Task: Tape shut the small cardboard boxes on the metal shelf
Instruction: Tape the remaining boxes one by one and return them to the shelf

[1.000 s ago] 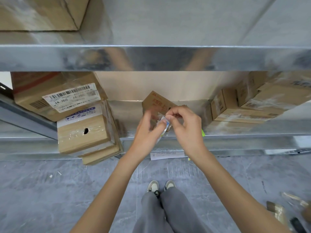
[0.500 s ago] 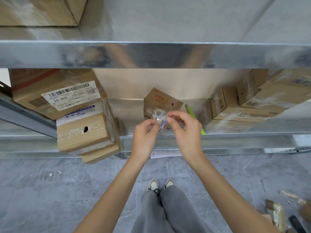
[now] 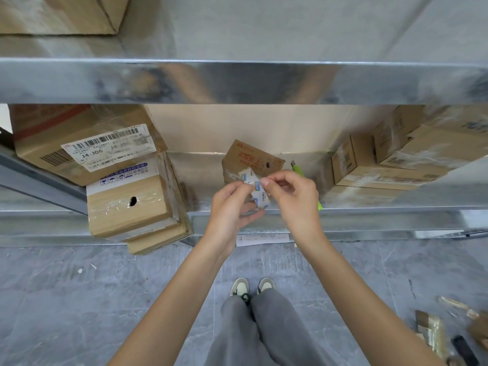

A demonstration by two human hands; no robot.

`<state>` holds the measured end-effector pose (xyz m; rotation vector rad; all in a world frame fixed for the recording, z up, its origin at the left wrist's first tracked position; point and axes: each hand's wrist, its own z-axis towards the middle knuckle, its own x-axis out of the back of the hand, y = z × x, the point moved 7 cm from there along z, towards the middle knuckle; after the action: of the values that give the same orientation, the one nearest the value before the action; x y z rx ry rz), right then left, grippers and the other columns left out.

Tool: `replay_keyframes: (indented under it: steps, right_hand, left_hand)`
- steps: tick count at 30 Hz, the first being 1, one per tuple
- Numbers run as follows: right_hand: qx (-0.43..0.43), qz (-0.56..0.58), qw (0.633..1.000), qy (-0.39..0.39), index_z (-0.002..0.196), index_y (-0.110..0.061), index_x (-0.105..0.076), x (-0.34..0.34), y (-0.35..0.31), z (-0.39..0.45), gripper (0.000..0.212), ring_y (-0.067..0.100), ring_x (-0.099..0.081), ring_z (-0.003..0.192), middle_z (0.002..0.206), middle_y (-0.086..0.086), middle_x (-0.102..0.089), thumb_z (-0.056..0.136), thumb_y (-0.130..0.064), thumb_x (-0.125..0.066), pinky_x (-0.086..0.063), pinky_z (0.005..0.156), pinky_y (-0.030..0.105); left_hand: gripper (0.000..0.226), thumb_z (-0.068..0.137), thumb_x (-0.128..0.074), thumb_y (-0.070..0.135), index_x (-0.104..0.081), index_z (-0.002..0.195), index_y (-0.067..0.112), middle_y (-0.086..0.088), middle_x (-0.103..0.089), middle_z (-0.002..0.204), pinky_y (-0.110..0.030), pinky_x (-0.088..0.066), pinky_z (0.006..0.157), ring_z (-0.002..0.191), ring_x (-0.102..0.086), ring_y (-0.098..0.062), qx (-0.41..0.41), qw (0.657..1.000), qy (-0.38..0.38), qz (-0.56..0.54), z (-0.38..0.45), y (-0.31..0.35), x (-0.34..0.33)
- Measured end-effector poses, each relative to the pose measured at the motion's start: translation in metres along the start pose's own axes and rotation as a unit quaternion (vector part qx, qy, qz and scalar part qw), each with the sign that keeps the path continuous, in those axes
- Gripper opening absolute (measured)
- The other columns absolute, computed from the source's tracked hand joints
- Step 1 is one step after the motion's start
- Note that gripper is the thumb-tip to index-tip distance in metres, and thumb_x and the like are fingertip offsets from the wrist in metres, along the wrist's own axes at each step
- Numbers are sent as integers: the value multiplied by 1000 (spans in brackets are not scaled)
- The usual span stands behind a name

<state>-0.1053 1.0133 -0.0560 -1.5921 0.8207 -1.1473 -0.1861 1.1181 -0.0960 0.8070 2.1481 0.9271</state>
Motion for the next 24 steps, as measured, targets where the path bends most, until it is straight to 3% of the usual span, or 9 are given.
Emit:
replay_keyframes:
  steps: [7,11,14,17,20,22,24]
  right_hand:
    - [-9,8,999,41,79,-16,-69,1,11,6,9,-2,-56,63,72,-13,-66,82,-9,-74,-46,65,14]
    - [-21,-24,998,47,107,-15,-60,-5,26,13,33,6,-49,75,93,-3,-56,79,-19,-78,-40,68,13]
    - [48,-94,991,83,112,-11,-59,3,24,22,38,13,-53,85,101,3,-53,82,-27,-75,-43,78,25]
    - [100,-235,966,26,133,-7,-48,-5,30,41,70,30,-48,117,128,13,-50,76,-33,-79,-40,97,36]
    - [51,-342,934,-89,152,-9,-20,-23,58,58,105,31,-26,141,155,14,-25,72,-41,-81,-29,113,44]
    - [51,-343,930,-120,152,-9,-19,-26,67,63,100,31,-34,136,152,11,-29,76,-36,-79,-39,105,46]
    - [54,-319,939,-117,147,-9,-28,-19,71,68,89,31,-45,125,140,10,-38,76,-27,-78,-47,92,45]
  left_hand:
    - [32,94,-63,15,-57,119,-5,-20,-63,98,-40,-59,83,87,-57,-29,-29,999,18,1,1,-4,-3]
    - [25,95,-61,16,-62,115,1,-17,-71,101,-33,-60,78,89,-66,-28,-32,998,48,-2,2,-6,9]
    - [24,95,-62,19,-64,114,4,-11,-75,99,-28,-60,71,89,-73,-25,-74,993,85,21,5,1,22]
    - [7,93,-64,17,-66,100,15,-2,-76,85,-20,-57,62,76,-72,-13,-114,982,149,32,12,10,36]
    - [17,90,-69,11,-64,105,18,-5,-73,92,-20,-56,70,79,-69,-6,-126,972,189,58,23,10,45]
    - [35,89,-70,11,-61,123,6,-1,-69,90,-27,-53,86,88,-66,-11,-138,954,224,144,31,11,52]
    - [33,89,-69,13,-63,121,9,6,-65,82,-28,-49,85,86,-63,-13,-167,917,260,252,39,16,57]
